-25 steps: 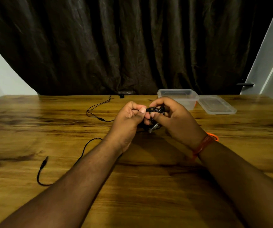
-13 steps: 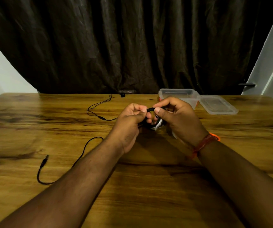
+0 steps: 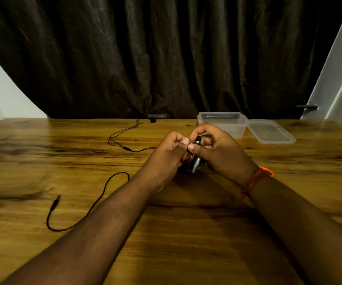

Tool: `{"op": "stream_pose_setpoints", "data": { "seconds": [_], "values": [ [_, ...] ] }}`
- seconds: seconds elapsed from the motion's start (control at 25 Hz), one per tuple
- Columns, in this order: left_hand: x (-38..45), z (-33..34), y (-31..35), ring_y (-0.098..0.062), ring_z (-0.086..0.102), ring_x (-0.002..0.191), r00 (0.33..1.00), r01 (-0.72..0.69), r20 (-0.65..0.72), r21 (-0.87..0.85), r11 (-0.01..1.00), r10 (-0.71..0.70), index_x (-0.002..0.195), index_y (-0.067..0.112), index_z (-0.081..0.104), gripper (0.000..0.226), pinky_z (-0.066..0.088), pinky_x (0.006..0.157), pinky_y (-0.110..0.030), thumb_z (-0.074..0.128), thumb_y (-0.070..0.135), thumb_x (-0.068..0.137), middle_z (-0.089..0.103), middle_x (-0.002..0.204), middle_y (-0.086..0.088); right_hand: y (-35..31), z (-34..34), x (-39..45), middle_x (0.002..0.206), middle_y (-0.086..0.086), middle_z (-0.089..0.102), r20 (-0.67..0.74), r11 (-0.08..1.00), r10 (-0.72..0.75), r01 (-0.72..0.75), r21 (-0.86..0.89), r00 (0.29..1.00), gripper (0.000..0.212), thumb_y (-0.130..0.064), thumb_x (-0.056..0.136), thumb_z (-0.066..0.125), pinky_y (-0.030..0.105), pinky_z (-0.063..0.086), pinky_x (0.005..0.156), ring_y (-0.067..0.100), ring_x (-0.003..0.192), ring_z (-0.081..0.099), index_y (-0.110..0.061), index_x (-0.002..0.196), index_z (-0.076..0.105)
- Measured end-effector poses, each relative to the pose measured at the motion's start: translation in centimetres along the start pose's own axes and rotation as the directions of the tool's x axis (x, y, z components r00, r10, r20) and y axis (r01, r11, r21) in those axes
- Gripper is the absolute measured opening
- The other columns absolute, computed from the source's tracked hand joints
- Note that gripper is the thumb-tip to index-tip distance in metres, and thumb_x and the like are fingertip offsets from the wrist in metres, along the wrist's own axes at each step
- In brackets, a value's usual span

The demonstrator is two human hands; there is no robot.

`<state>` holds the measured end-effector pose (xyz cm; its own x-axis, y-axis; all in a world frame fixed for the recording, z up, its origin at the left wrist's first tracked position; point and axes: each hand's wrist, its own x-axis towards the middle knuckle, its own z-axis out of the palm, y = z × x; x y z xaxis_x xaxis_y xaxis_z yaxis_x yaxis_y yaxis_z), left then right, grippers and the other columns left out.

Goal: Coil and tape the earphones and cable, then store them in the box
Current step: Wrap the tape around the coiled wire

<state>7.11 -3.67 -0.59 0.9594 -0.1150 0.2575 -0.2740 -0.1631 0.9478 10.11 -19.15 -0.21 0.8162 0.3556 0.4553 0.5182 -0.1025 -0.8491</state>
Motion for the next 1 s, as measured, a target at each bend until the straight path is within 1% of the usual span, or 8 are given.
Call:
{"op": "stream_pose_setpoints", "data": {
  "seconds": [0.12, 0.32, 0.52, 0.64, 0.72, 0.84, 0.92, 1.0],
  "values": [
    [-0.1, 0.0, 0.1, 0.004, 0.044, 0.055, 0.997, -0.065, -0.035, 0.047, 0.997, 0.067, 0.092, 0.019, 0.051, 0.016, 0.036, 0.053, -0.015, 0.043, 0.025, 0.104, 0.052, 0.059, 0.016, 0.1, 0.1, 0.1, 0.073, 0.028, 0.057, -0.042, 0.999, 0.04, -0.038, 0.032, 0.998, 0.025, -0.014, 0.086, 0.069, 0.046, 0.049, 0.065, 0.05, 0.077, 0.062, -0.018, 0.104, 0.052],
    [-0.3, -0.1, 0.3, 0.007, 0.05, 0.058, 0.993, -0.109, -0.02, 0.143, 0.984, 0.113, 0.094, 0.011, 0.055, 0.014, 0.038, 0.054, -0.011, 0.048, 0.02, 0.102, 0.058, 0.072, 0.002, -0.5, 0.1, 0.0, 0.076, 0.003, 0.06, -0.044, 0.998, 0.058, -0.058, -0.009, 0.997, 0.017, -0.005, 0.088, 0.068, 0.016, 0.047, 0.057, 0.009, 0.062, 0.065, -0.009, 0.1, 0.056],
    [-0.3, -0.4, 0.4, 0.006, 0.058, 0.063, 0.991, -0.123, -0.038, 0.177, 0.976, 0.132, 0.096, 0.003, 0.059, 0.015, 0.046, 0.057, -0.013, 0.056, 0.017, 0.098, 0.067, 0.08, -0.004, -0.8, 0.0, -0.3, 0.086, 0.001, 0.051, -0.058, 0.995, 0.073, -0.077, -0.068, 0.996, 0.028, -0.012, 0.083, 0.073, 0.029, 0.049, 0.062, 0.013, 0.059, 0.059, -0.012, 0.104, 0.054],
    [-0.1, -0.2, 0.3, -0.016, 0.068, 0.078, 0.983, -0.106, -0.135, 0.135, 0.985, 0.124, 0.091, 0.01, 0.061, 0.013, 0.056, 0.071, -0.035, 0.062, 0.022, 0.095, 0.071, 0.085, -0.008, -0.7, 0.2, -0.3, 0.065, -0.008, 0.045, -0.097, 0.994, 0.058, -0.066, -0.084, 0.994, 0.032, -0.013, 0.082, 0.075, 0.019, 0.035, 0.048, 0.001, 0.043, 0.038, -0.008, 0.1, 0.05],
    [0.2, -0.2, 0.1, -0.017, 0.069, 0.077, 0.973, -0.096, -0.199, 0.088, 0.991, 0.112, 0.088, 0.013, 0.06, 0.012, 0.056, 0.07, -0.036, 0.062, 0.023, 0.095, 0.071, 0.08, -0.004, -0.7, 0.4, -0.4, 0.05, -0.009, 0.043, -0.088, 0.996, 0.065, -0.07, -0.055, 0.994, 0.025, -0.012, 0.083, 0.073, 0.017, 0.03, 0.045, 0.001, 0.04, 0.035, -0.006, 0.097, 0.053],
    [0.6, -0.4, -0.3, -0.007, 0.064, 0.068, 0.963, -0.096, -0.254, -0.027, 0.995, 0.087, 0.087, 0.014, 0.059, 0.011, 0.051, 0.063, -0.025, 0.061, 0.02, 0.095, 0.069, 0.075, -0.002, -0.8, 0.4, -0.3, 0.077, 0.004, 0.073, -0.025, 0.997, 0.071, -0.07, 0.04, 0.997, 0.018, -0.008, 0.089, 0.067, 0.025, 0.054, 0.07, 0.008, 0.073, 0.07, -0.013, 0.104, 0.059],
    [0.6, -0.6, -0.5, -0.004, 0.061, 0.067, 0.956, -0.104, -0.28, -0.061, 0.993, 0.082, 0.085, 0.017, 0.058, 0.012, 0.049, 0.065, -0.024, 0.061, 0.021, 0.096, 0.067, 0.072, 0.003, -0.7, 0.3, -0.2, 0.096, 0.01, 0.074, 0.004, 0.996, 0.061, -0.061, 0.067, 0.998, 0.022, -0.001, 0.091, 0.062, 0.031, 0.056, 0.085, 0.019, 0.095, 0.072, -0.012, 0.11, 0.061],
    [0.6, -0.6, -0.5, -0.001, 0.06, 0.066, 0.957, -0.113, -0.277, -0.074, 0.991, 0.088, 0.085, 0.018, 0.058, 0.012, 0.047, 0.064, -0.021, 0.06, 0.021, 0.096, 0.065, 0.071, 0.006, -0.8, 0.2, -0.3, 0.1, 0.01, 0.073, 0.001, 0.994, 0.047, -0.047, 0.094, 0.999, 0.024, 0.003, 0.091, 0.06, 0.028, 0.056, 0.082, 0.022, 0.096, 0.071, -0.01, 0.111, 0.062]
  ]
}}
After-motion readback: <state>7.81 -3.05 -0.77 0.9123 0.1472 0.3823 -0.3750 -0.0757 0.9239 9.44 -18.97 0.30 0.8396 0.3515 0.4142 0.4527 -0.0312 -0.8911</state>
